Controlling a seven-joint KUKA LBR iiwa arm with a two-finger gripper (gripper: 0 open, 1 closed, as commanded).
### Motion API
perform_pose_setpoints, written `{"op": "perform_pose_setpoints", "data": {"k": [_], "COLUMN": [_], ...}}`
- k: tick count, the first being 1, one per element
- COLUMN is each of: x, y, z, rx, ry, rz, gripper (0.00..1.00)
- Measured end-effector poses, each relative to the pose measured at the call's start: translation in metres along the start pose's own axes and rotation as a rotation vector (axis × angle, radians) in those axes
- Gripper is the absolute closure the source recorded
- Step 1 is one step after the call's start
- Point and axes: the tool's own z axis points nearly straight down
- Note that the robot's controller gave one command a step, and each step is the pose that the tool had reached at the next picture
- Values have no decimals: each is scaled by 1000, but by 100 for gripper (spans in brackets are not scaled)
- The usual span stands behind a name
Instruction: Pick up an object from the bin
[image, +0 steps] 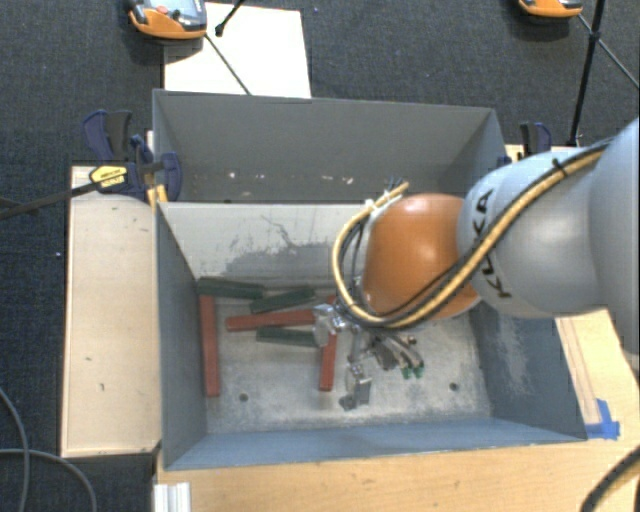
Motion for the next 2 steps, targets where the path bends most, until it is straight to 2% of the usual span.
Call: {"op": "perform_pose_setpoints", "data": {"k": [1, 2], "x": [-17, -21], "y": [-20, -21], "z": [47, 57], "rx": [-1, -1], "ry": [5, 1], "rz": [-350, -378], "gripper": [0, 0]}}
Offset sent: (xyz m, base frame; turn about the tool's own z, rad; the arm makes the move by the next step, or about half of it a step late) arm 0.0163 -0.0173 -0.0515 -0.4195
